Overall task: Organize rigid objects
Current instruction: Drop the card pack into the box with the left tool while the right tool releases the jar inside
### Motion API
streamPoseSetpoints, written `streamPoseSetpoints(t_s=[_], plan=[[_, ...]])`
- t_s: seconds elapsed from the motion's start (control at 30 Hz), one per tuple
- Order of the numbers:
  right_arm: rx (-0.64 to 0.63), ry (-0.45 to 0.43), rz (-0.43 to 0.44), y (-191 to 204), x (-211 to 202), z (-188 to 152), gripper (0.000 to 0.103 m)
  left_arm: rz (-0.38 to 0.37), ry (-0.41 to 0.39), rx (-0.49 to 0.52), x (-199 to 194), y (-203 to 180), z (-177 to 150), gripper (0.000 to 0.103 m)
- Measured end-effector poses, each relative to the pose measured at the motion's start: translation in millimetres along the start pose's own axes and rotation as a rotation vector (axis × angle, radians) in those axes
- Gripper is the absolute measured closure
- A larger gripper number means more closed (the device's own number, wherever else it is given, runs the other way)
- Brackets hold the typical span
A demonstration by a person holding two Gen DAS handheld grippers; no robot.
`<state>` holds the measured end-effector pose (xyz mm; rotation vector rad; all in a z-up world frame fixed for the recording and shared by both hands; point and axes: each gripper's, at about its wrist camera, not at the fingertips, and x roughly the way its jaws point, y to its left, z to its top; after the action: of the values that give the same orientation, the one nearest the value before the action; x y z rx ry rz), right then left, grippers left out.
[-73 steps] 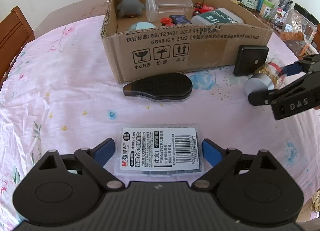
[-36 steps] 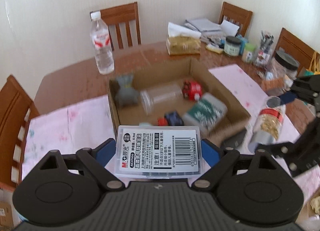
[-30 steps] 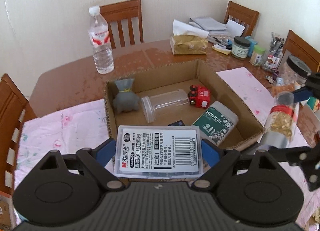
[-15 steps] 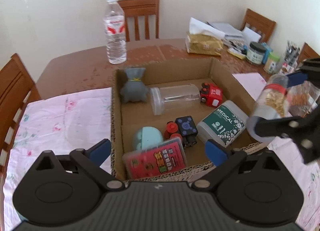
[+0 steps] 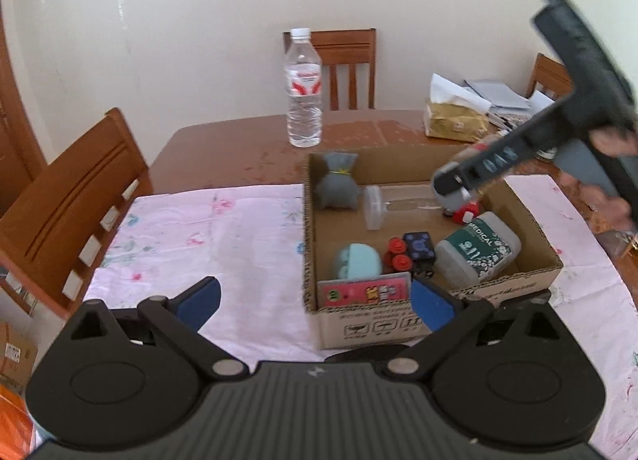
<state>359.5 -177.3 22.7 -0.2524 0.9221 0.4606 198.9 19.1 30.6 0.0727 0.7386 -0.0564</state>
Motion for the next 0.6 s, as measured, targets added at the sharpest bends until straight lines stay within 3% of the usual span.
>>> streamPoseSetpoints(t_s=[0.37,0.6], plan=[[0.074,0.006,-0.028,-13.2,49.5,46.2,0.004,0.071,0.021,-0.056,-7.7,16.7,-12.9,0.002],[0.098,-0.029,-0.025,-13.5,34.2,41.2,0.000,0.084,0.043,-0.048,-3.6,20.8,-18.5,0.002]])
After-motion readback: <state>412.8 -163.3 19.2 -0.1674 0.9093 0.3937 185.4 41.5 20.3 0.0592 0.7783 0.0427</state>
